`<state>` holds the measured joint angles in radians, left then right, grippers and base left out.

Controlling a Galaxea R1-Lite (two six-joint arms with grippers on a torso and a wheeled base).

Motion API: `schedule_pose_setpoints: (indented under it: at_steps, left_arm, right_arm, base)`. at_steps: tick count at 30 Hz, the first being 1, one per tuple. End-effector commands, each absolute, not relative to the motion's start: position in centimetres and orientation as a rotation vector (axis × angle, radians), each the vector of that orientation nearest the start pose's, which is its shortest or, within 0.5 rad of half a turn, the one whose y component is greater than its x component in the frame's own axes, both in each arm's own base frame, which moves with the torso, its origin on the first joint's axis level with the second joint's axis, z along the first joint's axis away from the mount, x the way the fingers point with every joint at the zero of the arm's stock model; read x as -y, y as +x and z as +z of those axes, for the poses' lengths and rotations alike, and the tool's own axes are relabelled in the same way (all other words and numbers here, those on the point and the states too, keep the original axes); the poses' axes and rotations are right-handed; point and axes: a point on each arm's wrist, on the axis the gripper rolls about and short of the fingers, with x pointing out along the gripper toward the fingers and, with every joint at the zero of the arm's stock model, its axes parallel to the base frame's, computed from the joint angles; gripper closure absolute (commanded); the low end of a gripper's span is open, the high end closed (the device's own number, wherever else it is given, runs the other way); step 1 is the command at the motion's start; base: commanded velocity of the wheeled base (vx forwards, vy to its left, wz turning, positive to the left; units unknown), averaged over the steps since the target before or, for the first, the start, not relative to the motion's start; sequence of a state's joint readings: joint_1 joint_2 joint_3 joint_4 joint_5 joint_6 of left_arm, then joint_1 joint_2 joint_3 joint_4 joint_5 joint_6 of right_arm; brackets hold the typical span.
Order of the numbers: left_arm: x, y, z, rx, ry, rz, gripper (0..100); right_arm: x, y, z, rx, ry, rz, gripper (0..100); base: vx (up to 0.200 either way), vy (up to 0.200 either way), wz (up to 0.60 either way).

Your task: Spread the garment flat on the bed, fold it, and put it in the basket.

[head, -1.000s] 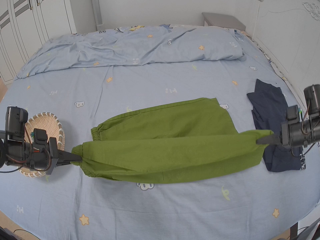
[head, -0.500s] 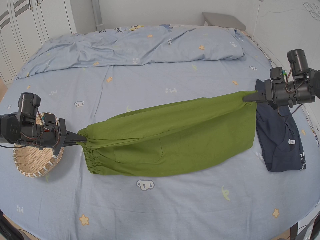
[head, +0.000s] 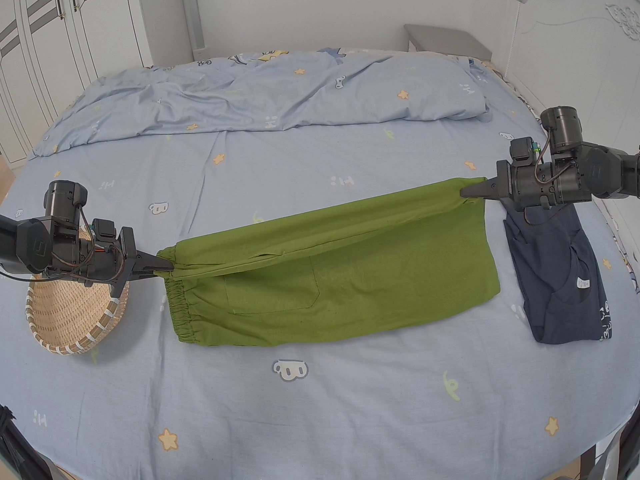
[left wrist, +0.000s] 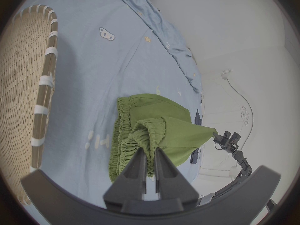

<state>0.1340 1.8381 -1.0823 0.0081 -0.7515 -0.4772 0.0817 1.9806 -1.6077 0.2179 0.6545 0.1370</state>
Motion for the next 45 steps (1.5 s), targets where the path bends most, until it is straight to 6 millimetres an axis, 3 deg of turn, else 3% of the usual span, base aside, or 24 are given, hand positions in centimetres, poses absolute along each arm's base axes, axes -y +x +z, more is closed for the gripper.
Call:
schedule_pose_setpoints:
  at_steps: [1, 19, 20, 24, 33, 34, 45]
  left_arm:
    - [-2.9, 33.6, 15.1, -0.851, -0.778, -0.412, 100]
    - [-2.2, 35.2, 14.4, -0.866, -0.770, -0.430, 100]
    - [-1.9, 35.4, 14.3, -0.872, -0.765, -0.432, 0]
    - [-1.9, 36.0, 13.7, -0.881, -0.768, -0.430, 0]
    - [-1.6, 36.4, 15.0, -0.847, -0.762, -0.454, 0]
    - [-0.5, 36.6, 15.4, -0.852, -0.760, -0.480, 0]
    - [1.6, 37.9, 15.9, -0.861, -0.785, -0.517, 0]
  right_arm:
    - [-4.4, 40.3, 20.9, -0.661, 0.315, 0.664, 100]
    - [-4.3, 41.8, 19.2, -0.670, 0.325, 0.655, 100]
    - [-4.3, 41.8, 19.2, -0.669, 0.324, 0.655, 0]
    - [-4.6, 42.7, 18.3, -0.680, 0.326, 0.659, 0]
    - [-5.2, 42.8, 17.8, -0.671, 0.318, 0.673, 0]
    - [-5.0, 42.4, 17.4, -0.688, 0.324, 0.667, 0]
    - [-3.7, 38.3, 18.0, -0.675, 0.344, 0.642, 0]
  base:
    - [0.000, 0.000, 0.00]
    - [0.000, 0.000, 0.00]
    - [0.000, 0.000, 0.00]
    - [0.000, 0.000, 0.00]
    - [0.000, 0.000, 0.00]
    - [0.000, 0.000, 0.00]
    - [0.000, 0.000, 0.00]
